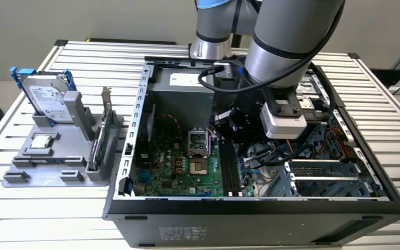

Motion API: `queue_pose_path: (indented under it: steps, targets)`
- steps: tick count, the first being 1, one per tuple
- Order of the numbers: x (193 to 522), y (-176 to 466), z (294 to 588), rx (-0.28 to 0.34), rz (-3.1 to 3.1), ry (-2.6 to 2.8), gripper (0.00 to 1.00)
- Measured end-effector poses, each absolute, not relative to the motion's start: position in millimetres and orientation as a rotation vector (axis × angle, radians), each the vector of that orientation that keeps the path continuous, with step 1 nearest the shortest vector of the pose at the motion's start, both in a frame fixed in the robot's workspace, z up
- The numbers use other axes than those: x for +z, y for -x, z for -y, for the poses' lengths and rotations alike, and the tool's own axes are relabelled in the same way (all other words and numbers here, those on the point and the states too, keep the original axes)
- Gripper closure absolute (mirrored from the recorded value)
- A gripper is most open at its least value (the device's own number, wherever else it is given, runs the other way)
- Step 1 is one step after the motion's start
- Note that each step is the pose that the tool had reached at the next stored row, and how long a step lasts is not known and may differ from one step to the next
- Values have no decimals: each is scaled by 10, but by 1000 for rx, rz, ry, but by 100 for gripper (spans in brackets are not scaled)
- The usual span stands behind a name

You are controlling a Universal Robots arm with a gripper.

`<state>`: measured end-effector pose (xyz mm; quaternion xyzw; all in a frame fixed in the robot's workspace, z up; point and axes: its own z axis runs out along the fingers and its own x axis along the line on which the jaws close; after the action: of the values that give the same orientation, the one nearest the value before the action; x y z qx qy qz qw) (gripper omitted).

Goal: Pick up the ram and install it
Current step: 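Insert the ram into the slot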

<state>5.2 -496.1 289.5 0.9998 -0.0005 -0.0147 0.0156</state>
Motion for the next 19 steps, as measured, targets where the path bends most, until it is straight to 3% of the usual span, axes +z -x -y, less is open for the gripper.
queue_pose_path:
  steps: [19]
  targets:
    - [2826, -76, 4958, -46, 2, -3110, 100]
